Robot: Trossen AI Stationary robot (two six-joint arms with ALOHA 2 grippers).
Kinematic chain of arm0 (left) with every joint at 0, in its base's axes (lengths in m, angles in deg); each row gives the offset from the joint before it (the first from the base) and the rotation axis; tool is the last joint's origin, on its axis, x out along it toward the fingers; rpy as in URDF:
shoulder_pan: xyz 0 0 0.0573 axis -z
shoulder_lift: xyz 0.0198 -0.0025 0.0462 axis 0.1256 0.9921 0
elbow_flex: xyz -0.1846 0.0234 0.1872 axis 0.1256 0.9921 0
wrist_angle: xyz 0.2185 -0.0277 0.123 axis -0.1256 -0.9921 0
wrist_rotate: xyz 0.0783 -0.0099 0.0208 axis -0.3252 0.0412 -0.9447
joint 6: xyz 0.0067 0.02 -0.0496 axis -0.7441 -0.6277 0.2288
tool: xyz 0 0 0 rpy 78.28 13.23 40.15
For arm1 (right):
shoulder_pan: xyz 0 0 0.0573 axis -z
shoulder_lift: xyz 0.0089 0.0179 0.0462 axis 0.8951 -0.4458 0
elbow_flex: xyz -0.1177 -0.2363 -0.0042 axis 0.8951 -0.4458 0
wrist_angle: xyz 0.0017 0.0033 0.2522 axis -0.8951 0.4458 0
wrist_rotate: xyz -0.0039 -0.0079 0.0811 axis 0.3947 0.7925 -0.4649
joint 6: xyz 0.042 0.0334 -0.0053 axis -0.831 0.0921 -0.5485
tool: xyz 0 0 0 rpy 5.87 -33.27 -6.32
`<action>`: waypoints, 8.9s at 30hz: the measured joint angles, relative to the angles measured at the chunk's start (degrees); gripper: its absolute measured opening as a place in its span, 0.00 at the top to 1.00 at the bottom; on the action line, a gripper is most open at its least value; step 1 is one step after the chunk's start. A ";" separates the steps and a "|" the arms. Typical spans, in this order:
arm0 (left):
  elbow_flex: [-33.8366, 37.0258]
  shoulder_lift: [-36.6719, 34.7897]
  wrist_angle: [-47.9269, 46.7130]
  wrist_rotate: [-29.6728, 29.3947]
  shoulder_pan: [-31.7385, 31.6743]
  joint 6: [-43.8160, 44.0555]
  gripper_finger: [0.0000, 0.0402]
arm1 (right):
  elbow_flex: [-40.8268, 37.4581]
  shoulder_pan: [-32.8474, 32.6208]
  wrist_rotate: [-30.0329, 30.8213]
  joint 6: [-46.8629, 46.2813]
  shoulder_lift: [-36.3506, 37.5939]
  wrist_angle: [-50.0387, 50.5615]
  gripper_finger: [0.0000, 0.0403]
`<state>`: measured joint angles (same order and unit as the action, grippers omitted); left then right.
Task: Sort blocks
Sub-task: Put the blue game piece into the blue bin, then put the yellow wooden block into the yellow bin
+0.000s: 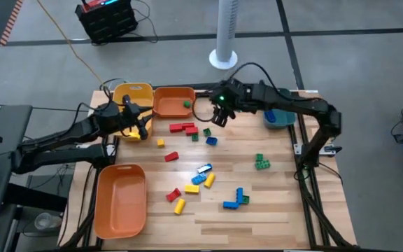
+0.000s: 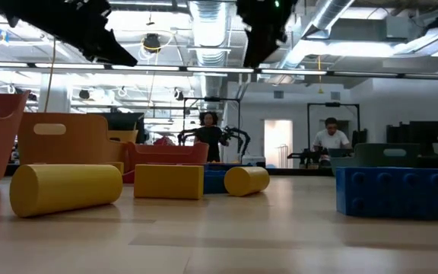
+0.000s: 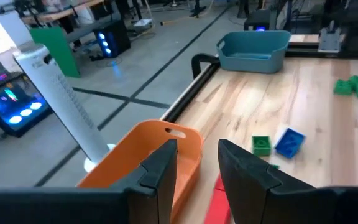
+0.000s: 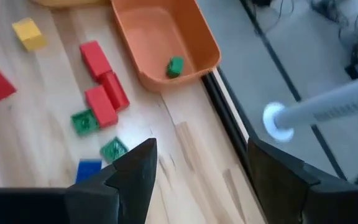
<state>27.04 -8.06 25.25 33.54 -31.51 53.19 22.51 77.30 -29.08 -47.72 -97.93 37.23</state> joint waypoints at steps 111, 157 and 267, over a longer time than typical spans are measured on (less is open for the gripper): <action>-2.08 1.43 -10.54 -2.50 0.00 7.29 0.72 | -52.79 -5.75 -10.56 -9.68 -10.14 -73.25 0.49; -1.85 14.95 23.56 -2.96 -0.15 -6.09 0.72 | -65.55 -1.31 12.52 -14.45 11.46 -47.73 0.67; -20.40 47.70 -38.87 -0.96 10.36 9.40 0.43 | -51.02 -19.92 5.97 -9.50 17.93 -64.31 0.36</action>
<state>6.64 39.64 -13.62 32.58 -21.15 62.59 -28.51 57.38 -23.12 -57.22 -80.00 -27.08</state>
